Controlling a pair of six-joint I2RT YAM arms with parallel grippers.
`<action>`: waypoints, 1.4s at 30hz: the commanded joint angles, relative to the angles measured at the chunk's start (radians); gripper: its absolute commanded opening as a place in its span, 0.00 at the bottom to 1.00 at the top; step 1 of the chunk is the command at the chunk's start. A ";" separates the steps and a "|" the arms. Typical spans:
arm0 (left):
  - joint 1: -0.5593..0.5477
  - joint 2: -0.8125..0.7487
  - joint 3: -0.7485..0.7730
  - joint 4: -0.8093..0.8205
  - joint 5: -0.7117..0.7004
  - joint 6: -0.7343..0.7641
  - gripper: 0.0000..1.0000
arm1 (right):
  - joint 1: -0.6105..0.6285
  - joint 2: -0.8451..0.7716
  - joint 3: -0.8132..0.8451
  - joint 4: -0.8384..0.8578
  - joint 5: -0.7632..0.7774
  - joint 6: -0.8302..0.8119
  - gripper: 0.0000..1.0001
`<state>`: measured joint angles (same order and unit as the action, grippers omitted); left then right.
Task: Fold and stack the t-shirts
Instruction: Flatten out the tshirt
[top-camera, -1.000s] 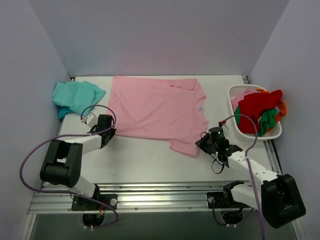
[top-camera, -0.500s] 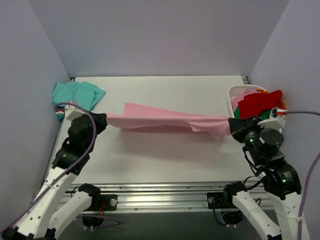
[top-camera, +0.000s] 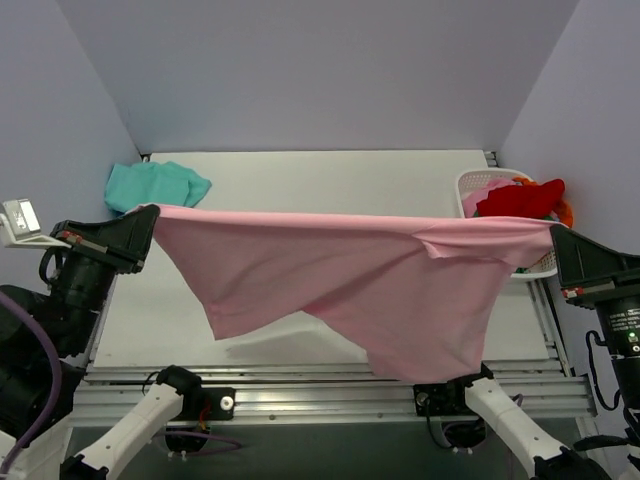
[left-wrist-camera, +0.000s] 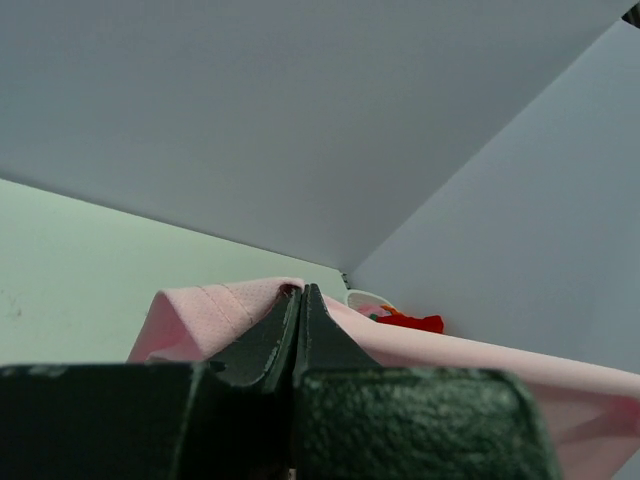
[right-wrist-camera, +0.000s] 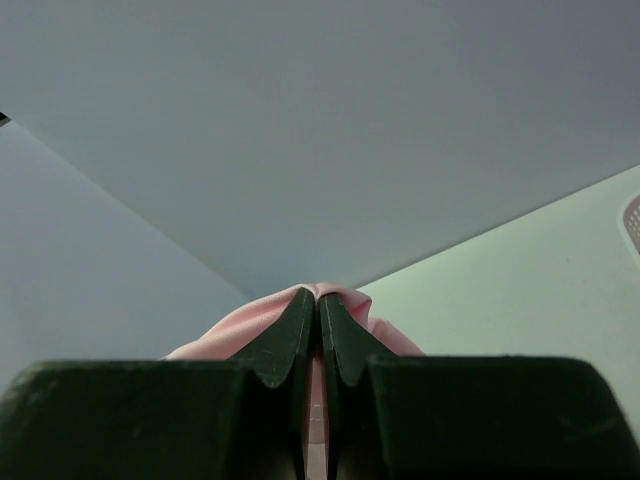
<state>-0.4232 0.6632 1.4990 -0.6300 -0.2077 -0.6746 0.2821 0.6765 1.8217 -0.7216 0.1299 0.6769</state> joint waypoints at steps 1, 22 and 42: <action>0.015 0.021 0.084 -0.070 -0.053 0.078 0.02 | -0.011 0.046 0.070 -0.009 0.120 -0.043 0.00; 0.133 0.476 -0.474 0.453 -0.010 -0.011 0.02 | -0.011 0.476 -0.781 0.606 0.118 0.133 0.00; 0.388 1.454 0.433 0.388 0.251 -0.002 0.94 | -0.081 1.476 0.173 0.884 0.020 -0.046 0.93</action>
<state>-0.0563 2.1887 1.9301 -0.1516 0.0223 -0.6918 0.2092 2.2757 1.9900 0.1570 0.1162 0.6941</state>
